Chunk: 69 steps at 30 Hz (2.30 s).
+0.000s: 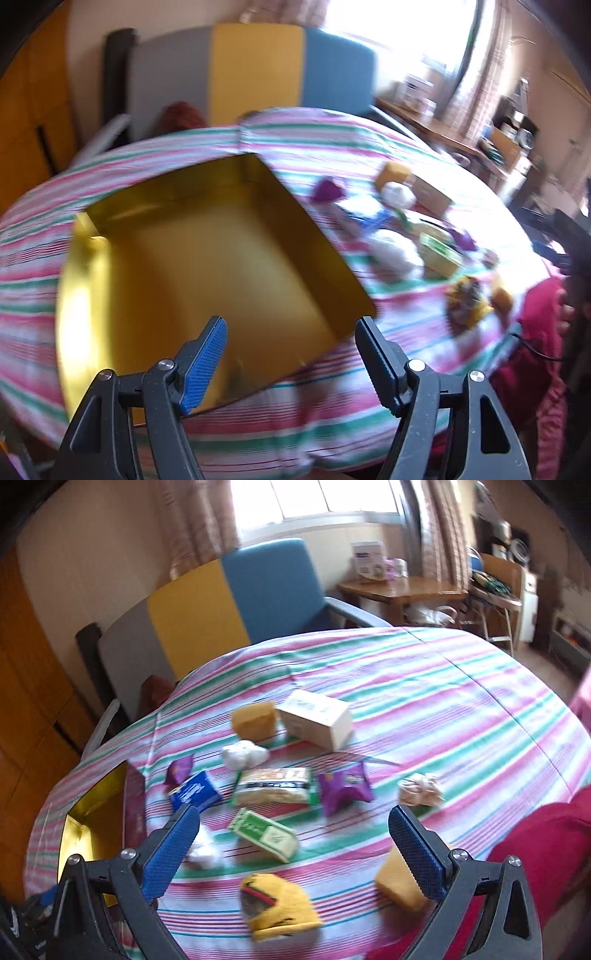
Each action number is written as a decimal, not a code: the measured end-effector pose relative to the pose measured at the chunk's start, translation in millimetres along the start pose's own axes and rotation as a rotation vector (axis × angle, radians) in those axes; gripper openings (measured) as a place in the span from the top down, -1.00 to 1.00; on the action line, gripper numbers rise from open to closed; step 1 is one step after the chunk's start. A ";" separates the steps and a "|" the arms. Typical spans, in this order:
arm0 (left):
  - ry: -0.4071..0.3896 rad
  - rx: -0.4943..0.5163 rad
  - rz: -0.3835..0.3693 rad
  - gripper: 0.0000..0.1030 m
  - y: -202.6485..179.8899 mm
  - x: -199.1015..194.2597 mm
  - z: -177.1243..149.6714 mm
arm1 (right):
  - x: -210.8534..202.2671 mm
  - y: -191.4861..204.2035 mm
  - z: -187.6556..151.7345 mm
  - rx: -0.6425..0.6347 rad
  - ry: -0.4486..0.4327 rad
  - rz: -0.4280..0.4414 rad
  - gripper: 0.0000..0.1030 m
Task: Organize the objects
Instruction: 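Grasp the yellow knitted toy with the left tool while the right grasps a yellow sponge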
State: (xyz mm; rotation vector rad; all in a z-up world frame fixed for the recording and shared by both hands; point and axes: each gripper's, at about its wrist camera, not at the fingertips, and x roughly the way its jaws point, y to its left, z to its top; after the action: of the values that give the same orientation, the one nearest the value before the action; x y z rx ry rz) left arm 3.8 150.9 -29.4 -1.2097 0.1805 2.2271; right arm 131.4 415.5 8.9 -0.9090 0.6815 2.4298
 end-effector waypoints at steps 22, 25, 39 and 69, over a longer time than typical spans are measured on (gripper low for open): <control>0.196 0.311 -0.383 -0.37 -174.1 106.0 25.3 | 12.0 -48.8 -3.9 0.212 -0.013 0.190 -0.99; 0.251 0.294 -0.385 -0.13 -180.9 128.7 23.7 | 13.7 -50.0 -4.1 0.218 -0.004 0.189 -0.99; 0.133 0.278 -0.369 0.25 -130.1 80.2 15.3 | 38.3 -42.8 1.4 0.175 0.185 0.016 -0.91; -0.106 -0.090 -0.148 0.25 61.8 -11.4 26.0 | 35.4 0.3 13.2 -0.171 0.249 -0.120 -0.17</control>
State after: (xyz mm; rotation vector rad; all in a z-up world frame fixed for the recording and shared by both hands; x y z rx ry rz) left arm -44.7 105.6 -14.8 -1.1109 -0.0501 2.1824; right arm 101.0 431.4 -6.9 -1.2987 0.4922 2.3167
